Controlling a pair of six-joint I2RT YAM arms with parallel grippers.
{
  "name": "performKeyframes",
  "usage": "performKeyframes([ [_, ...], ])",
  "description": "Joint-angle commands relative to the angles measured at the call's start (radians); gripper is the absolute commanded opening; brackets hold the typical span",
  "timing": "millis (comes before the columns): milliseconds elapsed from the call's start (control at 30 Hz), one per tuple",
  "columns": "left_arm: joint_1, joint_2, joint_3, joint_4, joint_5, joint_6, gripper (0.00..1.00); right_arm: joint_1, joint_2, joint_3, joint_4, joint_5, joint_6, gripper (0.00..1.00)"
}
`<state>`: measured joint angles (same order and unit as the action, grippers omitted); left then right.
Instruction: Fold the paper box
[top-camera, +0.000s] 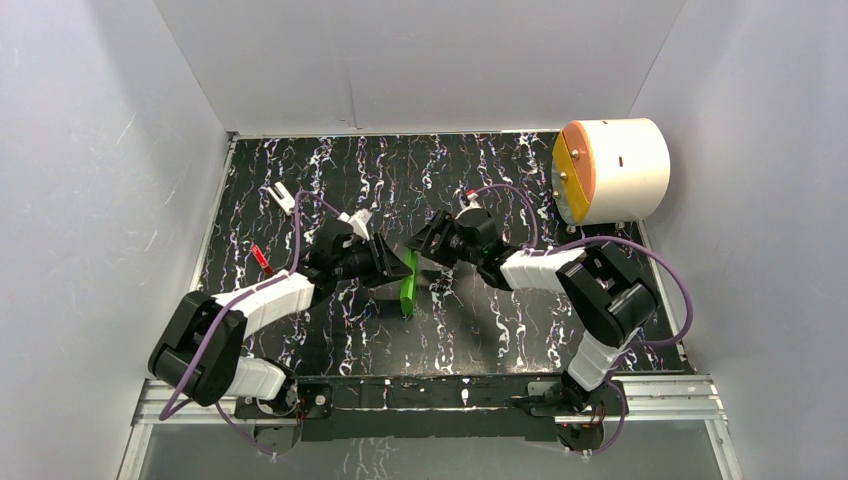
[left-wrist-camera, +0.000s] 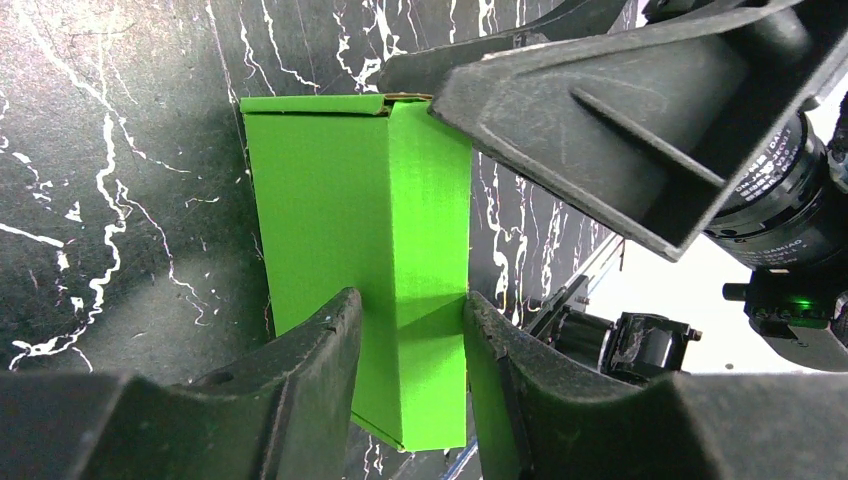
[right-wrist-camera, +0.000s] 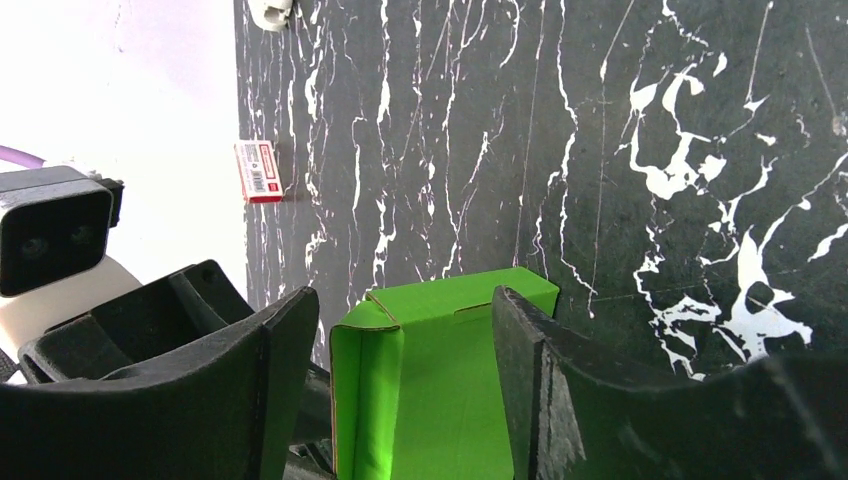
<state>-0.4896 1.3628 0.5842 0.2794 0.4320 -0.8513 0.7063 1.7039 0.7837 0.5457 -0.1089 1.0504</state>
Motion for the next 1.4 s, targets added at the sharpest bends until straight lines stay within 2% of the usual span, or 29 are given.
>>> performKeyframes([
  [0, -0.007, 0.025, -0.002, -0.120, -0.065, 0.049, 0.39, -0.004, 0.009, 0.033, 0.031, -0.015, 0.027, 0.69],
  [467, -0.010, 0.046, -0.004, -0.141, -0.094, 0.054, 0.40, -0.004, 0.067, -0.084, 0.256, -0.079, 0.105, 0.28],
  [900, -0.009, 0.048, -0.028, -0.108, -0.083, 0.021, 0.47, -0.005, 0.120, -0.178, 0.441, -0.098, 0.049, 0.15],
  [1367, 0.018, 0.060, -0.076, -0.038, -0.038, -0.029, 0.48, -0.004, 0.257, -0.202, 0.621, -0.186, -0.021, 0.08],
])
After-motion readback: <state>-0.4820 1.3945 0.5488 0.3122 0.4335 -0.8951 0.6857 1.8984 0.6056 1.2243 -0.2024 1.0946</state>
